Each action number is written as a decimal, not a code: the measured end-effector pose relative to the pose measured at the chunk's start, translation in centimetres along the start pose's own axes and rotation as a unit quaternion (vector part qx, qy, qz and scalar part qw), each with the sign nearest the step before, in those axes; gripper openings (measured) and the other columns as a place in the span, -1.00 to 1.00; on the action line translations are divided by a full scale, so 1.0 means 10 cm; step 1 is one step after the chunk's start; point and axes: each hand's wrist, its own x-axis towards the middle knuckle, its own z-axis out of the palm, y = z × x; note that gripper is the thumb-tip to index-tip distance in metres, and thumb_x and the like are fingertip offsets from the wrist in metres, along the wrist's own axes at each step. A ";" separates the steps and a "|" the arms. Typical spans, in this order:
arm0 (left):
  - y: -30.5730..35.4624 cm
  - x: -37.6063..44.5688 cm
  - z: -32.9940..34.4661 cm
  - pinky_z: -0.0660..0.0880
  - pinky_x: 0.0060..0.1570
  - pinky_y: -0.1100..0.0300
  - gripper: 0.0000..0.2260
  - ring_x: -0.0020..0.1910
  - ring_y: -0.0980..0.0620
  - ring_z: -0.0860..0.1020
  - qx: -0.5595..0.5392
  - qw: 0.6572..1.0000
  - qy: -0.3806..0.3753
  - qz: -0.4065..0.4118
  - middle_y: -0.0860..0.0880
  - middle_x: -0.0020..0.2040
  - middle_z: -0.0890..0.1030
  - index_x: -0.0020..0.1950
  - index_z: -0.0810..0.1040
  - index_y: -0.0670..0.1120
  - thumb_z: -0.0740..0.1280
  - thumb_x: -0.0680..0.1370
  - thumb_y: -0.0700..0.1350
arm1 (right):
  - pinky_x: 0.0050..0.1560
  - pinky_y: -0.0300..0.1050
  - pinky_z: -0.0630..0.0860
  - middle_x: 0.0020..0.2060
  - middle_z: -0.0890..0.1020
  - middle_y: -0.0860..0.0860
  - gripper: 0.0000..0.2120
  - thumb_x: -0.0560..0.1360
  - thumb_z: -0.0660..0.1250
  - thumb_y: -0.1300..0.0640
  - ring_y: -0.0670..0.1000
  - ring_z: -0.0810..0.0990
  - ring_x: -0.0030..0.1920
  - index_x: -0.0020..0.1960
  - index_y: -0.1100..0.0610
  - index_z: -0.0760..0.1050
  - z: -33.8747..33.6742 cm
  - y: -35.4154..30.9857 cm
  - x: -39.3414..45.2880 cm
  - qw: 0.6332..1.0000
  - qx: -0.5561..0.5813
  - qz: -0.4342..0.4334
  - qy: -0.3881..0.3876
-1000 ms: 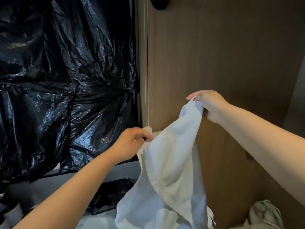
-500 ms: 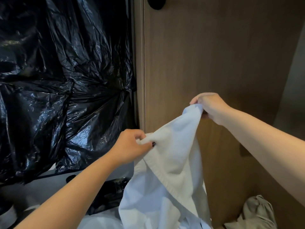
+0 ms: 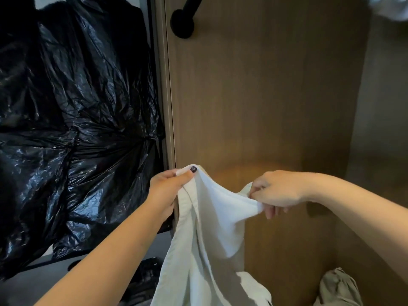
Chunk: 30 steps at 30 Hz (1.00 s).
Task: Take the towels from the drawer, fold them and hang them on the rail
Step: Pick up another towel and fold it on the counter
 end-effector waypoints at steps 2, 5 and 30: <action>0.05 0.00 0.08 0.63 -0.19 0.08 -0.72 -0.19 -0.12 0.70 -0.031 0.999 -0.012 -0.003 -0.24 -0.09 0.71 -0.08 0.70 -0.23 0.60 0.30 -0.13 | -0.11 -0.20 0.61 -0.10 0.63 -0.13 -0.85 0.59 0.18 -0.19 -0.01 0.62 -0.08 -0.07 -0.19 0.45 -0.05 0.02 -0.14 0.998 -0.052 0.004 0.022; 0.15 0.02 0.18 0.63 -0.19 0.06 -0.69 -0.19 -0.10 0.70 -0.062 0.998 -0.015 0.016 -0.20 -0.11 0.72 -0.19 0.73 -0.12 0.63 0.16 -0.02 | 0.27 -0.03 0.43 0.43 0.31 -0.10 -0.75 0.51 0.22 -0.32 0.02 0.32 0.40 0.08 -0.24 0.45 -0.14 0.16 -0.24 0.992 -0.107 0.015 0.062; 0.81 -0.19 0.41 0.59 -0.24 0.13 -0.74 -0.32 0.01 0.61 0.055 0.980 0.054 0.181 -0.05 -0.29 0.66 -0.38 0.62 -0.01 0.48 0.51 -0.01 | 0.40 -0.06 0.31 0.39 0.46 -0.03 -0.59 0.65 0.18 -0.02 0.04 0.42 0.37 0.48 -0.04 0.32 0.42 0.55 -0.35 0.986 -0.092 -0.125 -0.059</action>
